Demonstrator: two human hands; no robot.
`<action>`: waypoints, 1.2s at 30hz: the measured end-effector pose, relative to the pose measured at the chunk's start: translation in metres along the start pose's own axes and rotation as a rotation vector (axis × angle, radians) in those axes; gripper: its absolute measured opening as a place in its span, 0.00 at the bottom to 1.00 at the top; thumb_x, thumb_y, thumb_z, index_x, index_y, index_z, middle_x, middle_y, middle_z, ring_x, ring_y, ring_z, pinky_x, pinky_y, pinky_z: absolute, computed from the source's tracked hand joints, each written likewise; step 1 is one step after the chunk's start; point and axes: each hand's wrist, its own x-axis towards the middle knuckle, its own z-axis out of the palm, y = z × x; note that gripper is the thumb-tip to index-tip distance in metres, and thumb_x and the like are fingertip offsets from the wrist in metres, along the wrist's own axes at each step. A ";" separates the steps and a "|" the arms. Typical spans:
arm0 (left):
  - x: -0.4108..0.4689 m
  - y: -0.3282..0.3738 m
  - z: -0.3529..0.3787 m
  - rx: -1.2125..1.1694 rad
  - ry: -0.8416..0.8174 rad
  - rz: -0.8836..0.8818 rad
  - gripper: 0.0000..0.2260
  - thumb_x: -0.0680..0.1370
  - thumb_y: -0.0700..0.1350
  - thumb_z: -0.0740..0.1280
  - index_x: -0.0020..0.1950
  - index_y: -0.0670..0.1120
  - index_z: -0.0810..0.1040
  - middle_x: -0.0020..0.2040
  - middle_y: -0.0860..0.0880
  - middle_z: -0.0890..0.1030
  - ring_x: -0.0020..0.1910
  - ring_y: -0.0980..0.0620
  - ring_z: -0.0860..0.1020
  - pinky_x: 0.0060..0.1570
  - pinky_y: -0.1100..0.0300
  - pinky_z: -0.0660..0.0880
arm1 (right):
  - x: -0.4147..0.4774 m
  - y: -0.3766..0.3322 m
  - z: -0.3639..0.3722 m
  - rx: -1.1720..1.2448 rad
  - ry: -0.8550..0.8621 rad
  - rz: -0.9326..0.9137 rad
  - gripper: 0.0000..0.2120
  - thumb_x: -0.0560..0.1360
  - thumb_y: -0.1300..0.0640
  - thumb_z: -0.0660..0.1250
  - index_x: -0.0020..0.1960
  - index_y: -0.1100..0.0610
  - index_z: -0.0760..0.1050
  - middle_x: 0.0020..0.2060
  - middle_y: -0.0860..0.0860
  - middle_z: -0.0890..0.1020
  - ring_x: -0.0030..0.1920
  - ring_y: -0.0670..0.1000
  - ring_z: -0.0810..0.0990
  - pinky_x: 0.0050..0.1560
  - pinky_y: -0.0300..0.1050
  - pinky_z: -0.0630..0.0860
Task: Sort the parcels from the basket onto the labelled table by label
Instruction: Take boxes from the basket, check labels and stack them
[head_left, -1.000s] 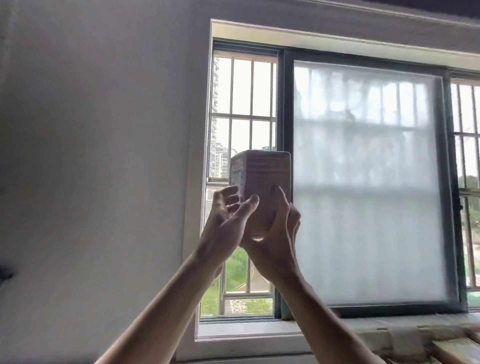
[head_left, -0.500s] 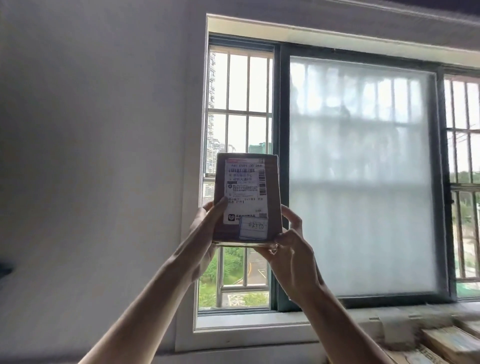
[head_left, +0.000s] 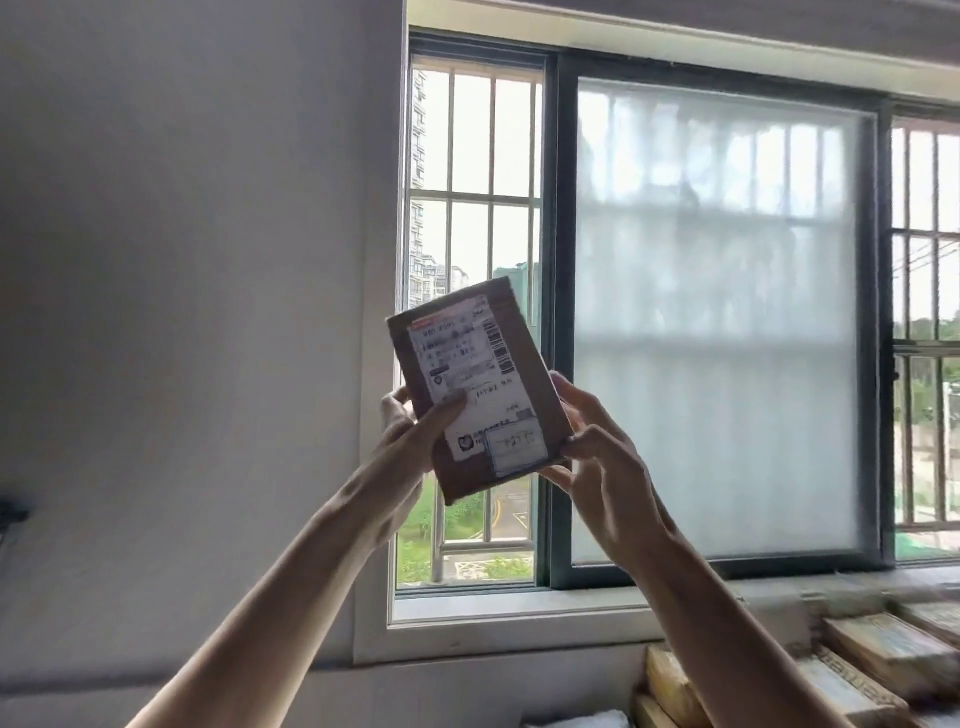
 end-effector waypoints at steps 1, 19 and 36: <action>0.001 0.000 -0.005 0.106 0.064 0.037 0.38 0.69 0.57 0.80 0.70 0.51 0.62 0.67 0.42 0.76 0.60 0.50 0.81 0.74 0.39 0.68 | 0.001 -0.004 -0.004 -0.099 0.015 -0.003 0.25 0.65 0.51 0.69 0.61 0.40 0.83 0.65 0.47 0.83 0.63 0.49 0.81 0.63 0.59 0.74; -0.010 -0.024 -0.007 0.486 -0.346 0.161 0.34 0.80 0.51 0.71 0.75 0.70 0.52 0.63 0.57 0.74 0.54 0.71 0.80 0.51 0.66 0.81 | 0.016 -0.040 0.001 -0.859 -0.112 -0.050 0.31 0.75 0.46 0.68 0.77 0.41 0.66 0.78 0.46 0.65 0.70 0.46 0.66 0.53 0.39 0.77; 0.006 -0.052 -0.028 0.060 -0.228 0.052 0.45 0.72 0.70 0.70 0.82 0.50 0.59 0.67 0.44 0.81 0.65 0.43 0.81 0.61 0.45 0.80 | 0.006 0.013 0.011 -0.468 -0.119 0.065 0.45 0.73 0.51 0.67 0.83 0.39 0.47 0.65 0.34 0.77 0.58 0.31 0.79 0.46 0.28 0.78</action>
